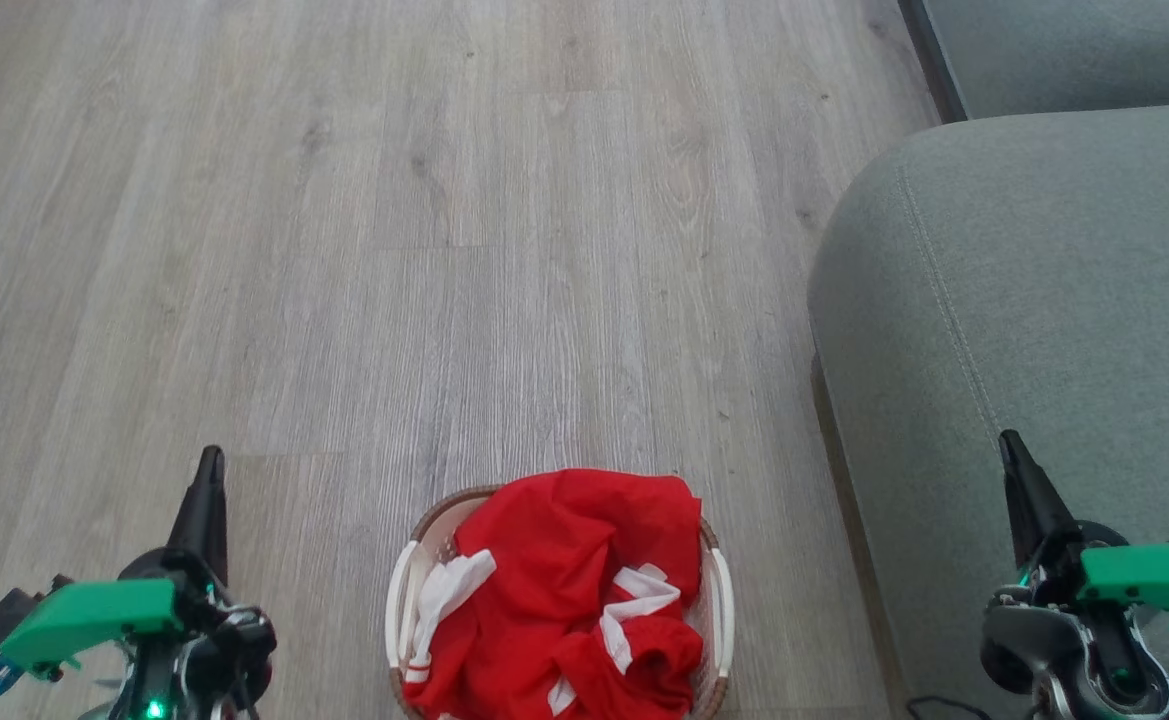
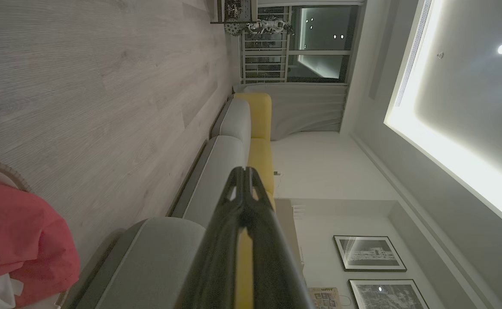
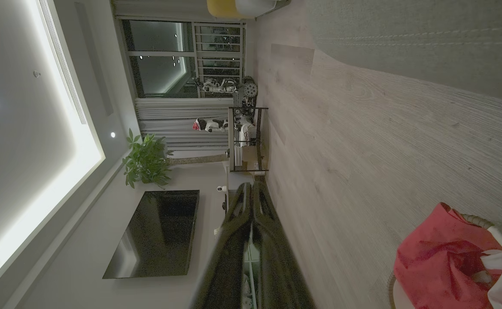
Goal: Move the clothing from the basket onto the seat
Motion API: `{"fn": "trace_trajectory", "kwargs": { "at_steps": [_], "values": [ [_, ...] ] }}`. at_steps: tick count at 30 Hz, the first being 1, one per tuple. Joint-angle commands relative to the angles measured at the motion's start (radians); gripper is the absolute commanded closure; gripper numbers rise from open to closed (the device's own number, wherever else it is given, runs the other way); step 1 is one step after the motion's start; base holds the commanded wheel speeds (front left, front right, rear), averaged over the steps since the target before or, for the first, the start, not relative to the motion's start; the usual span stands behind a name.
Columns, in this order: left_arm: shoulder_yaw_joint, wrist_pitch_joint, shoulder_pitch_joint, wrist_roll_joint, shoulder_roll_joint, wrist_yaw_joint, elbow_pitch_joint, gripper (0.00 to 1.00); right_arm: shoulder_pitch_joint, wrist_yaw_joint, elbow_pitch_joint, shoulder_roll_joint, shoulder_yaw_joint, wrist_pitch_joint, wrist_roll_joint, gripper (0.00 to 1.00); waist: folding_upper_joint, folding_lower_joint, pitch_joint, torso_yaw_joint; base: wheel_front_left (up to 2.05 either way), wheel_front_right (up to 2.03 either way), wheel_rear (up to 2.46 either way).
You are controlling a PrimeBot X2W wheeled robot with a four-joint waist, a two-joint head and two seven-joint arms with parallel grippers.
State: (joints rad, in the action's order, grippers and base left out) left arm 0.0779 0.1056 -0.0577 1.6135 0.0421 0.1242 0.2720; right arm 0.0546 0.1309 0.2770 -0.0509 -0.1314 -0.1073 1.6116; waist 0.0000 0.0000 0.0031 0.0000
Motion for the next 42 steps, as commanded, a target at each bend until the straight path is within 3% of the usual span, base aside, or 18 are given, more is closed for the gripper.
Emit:
{"fn": "trace_trajectory", "kwargs": {
  "at_steps": [1, 10, 11, 15, 29, 42],
  "values": [
    [0.036, 0.008, -0.050, -0.005, 0.008, 0.007, -0.027, 1.00, 0.053, 0.000, -0.032, 0.001, 0.018, -0.006, -0.003, 1.00, 0.0000, 0.0000, 0.000, 0.000, 0.00, 0.00, 0.00],
    [0.036, 0.008, -0.050, -0.005, 0.008, 0.007, -0.027, 1.00, 0.053, 0.000, -0.032, 0.001, 0.018, -0.006, -0.003, 1.00, 0.0000, 0.0000, 0.000, 0.000, 0.00, 0.00, 0.00],
    [-0.001, -0.001, 0.001, 0.000, 0.000, -0.001, 0.005, 0.00, -0.001, 0.000, 0.006, 0.000, 0.001, 0.000, 0.000, 0.00, 0.0000, 0.0000, 0.000, 0.000, 0.00, 0.00, 0.00],
    [-0.004, -0.003, 0.031, 0.000, -0.006, -0.001, 0.056, 0.00, -0.029, 0.000, 0.055, 0.001, 0.008, 0.001, 0.000, 0.00, 0.0000, 0.0000, 0.000, 0.000, 0.00, 0.00, 0.00],
    [-0.021, -0.044, 0.024, -0.019, -0.004, 0.000, 0.023, 0.00, -0.024, 0.000, 0.015, 0.001, 0.028, 0.023, 0.010, 0.00, 0.0000, 0.0000, 0.001, -0.001, 0.00, 0.00, 0.00],
    [-0.030, -0.079, 0.013, -0.108, -0.003, -0.003, -0.015, 0.00, -0.016, 0.000, -0.036, -0.018, 0.057, 0.075, -0.057, 0.00, 0.0000, 0.0000, 0.003, -0.001, 0.00, 0.00, 0.00]
  ]
}}
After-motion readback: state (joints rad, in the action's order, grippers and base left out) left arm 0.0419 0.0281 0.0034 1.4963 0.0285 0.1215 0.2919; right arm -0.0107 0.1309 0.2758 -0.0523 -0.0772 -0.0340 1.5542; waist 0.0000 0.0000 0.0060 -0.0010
